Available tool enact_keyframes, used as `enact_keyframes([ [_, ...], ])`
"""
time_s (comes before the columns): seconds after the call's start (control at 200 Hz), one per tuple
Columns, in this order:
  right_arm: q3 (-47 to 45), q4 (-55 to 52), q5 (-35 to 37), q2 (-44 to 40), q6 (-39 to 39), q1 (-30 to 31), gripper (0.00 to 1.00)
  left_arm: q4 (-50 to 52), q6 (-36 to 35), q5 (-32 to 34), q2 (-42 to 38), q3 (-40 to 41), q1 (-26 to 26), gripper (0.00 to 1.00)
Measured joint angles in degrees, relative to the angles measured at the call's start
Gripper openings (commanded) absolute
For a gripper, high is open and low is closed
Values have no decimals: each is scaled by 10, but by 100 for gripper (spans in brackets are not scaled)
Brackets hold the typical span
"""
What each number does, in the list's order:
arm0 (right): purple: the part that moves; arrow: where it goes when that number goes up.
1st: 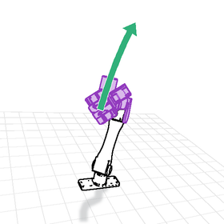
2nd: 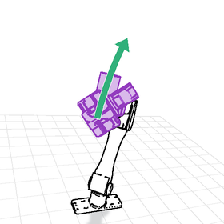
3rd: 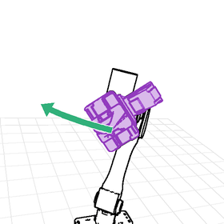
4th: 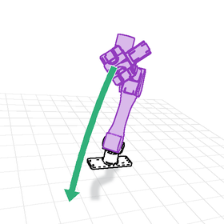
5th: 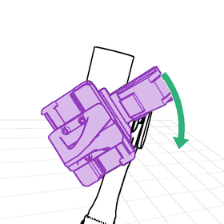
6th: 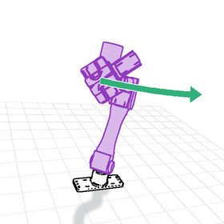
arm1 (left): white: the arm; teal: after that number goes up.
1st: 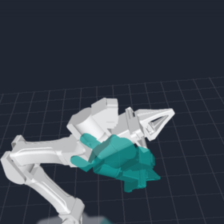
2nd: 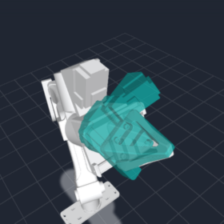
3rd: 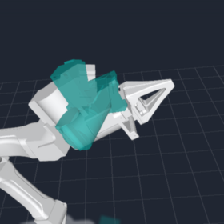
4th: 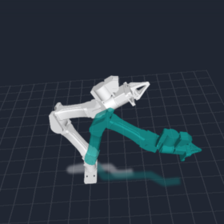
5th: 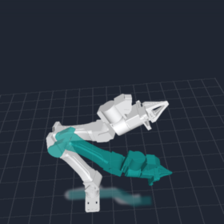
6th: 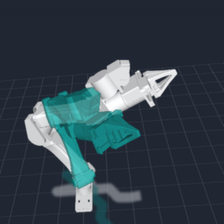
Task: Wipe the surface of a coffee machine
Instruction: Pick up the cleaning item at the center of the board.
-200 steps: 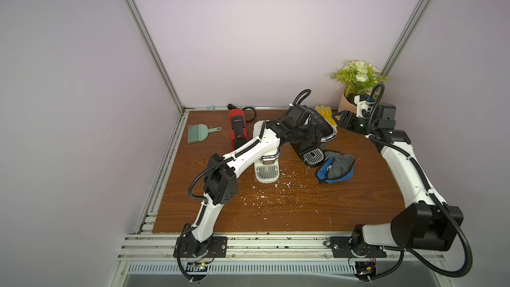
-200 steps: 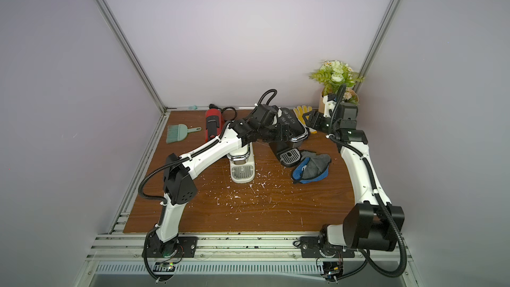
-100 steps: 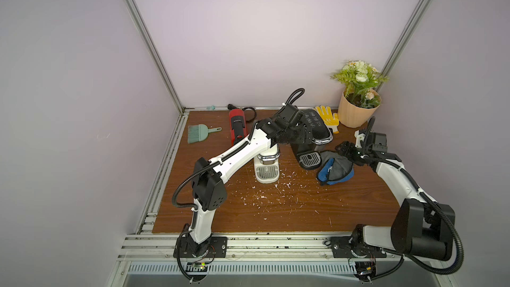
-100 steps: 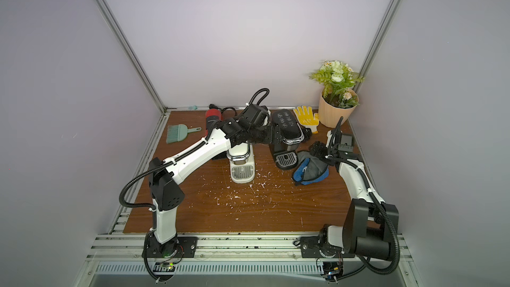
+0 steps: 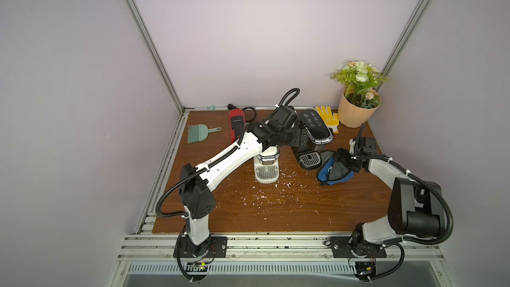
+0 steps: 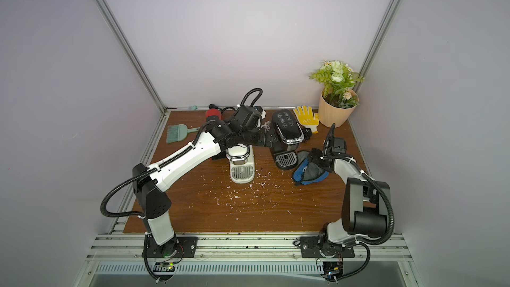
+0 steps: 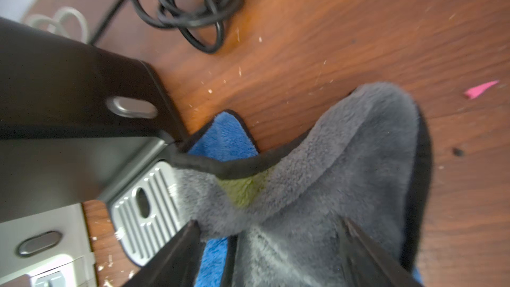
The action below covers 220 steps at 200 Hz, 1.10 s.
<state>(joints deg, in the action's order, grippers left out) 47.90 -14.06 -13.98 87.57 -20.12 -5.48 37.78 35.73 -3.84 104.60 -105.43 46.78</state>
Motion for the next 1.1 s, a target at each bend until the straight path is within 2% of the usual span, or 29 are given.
enact_keyframes([
  [0.125, 21, -5, 40, 45, 5, 30, 82, -7, -9, -1, -2, 5, 3, 100],
  [0.21, 45, -5, 72, 68, 9, 51, 76, -10, -15, 0, -3, 8, 8, 100],
  [0.335, 54, 2, 111, 85, 15, 70, 42, -32, -20, 0, -16, 38, 20, 100],
  [0.545, 45, 9, 127, 76, 17, 73, 8, -89, -17, -1, -89, 138, 30, 100],
  [0.64, 35, 3, 127, 55, 19, 73, 3, -109, -14, -2, -108, 163, 30, 100],
  [0.741, 25, -16, 122, 11, 18, 73, 2, -128, -13, -10, -114, 178, 30, 100],
  [1.101, 44, -90, 66, -247, 6, 68, 4, -179, -6, -68, -139, 222, 30, 100],
])
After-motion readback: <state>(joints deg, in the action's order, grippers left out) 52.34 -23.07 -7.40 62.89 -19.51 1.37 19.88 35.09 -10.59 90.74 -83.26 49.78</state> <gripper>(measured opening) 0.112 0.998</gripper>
